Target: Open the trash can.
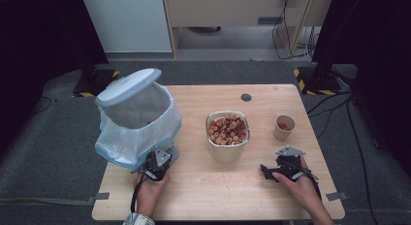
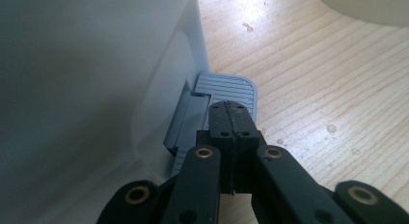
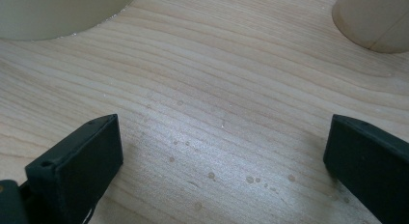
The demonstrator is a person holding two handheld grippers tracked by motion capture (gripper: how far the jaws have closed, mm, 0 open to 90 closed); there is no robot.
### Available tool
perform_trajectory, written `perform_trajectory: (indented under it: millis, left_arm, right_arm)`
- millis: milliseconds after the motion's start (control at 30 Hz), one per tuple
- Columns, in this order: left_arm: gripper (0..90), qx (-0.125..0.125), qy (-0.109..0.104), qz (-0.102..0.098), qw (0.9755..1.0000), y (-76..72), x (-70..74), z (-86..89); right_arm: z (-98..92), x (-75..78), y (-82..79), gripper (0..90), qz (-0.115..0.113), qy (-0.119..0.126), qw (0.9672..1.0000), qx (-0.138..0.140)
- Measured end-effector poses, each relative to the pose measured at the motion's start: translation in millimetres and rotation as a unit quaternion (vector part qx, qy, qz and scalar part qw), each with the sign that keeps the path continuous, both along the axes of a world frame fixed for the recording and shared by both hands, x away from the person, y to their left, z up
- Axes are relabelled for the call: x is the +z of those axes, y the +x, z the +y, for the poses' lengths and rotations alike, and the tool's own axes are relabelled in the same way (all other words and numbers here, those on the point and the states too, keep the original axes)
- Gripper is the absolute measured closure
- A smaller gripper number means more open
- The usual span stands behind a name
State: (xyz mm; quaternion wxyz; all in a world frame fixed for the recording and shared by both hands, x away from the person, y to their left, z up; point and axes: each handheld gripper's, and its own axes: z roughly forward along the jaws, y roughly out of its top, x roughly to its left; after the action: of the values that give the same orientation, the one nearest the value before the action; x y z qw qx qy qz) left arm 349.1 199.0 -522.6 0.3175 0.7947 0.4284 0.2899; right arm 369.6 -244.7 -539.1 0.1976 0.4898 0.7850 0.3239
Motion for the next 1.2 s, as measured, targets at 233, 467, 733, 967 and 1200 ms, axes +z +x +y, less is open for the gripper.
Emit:
perform_trajectory:
  millis: [233,467,733,967,1200]
  left_arm:
    - [89.4,0.000,-0.001,0.005,1.0000,0.7,-1.8,0.5]
    - [89.4,0.000,-0.001,0.005,1.0000,0.6,-1.7,0.3]
    - [89.4,0.000,-0.002,0.006,1.0000,0.9,-1.5,0.5]
    - [89.4,0.000,-0.002,0.007,1.0000,1.0,-1.4,0.7]
    - [89.4,-0.001,0.000,0.007,1.0000,1.0,-1.3,0.5]
  right_arm:
    - [0.2,0.0,-0.2,0.6,-0.001,0.000,1.0000,-0.002]
    - [-1.2,0.2,0.2,0.9,0.000,0.001,1.0000,0.004]
    - [-4.7,4.8,1.7,4.7,0.005,0.009,0.9999,0.005]
    - [-10.4,11.9,1.2,4.4,-0.019,0.010,0.9998,-0.004]
    - [-14.3,13.2,1.3,6.1,-0.022,0.006,0.9994,-0.025]
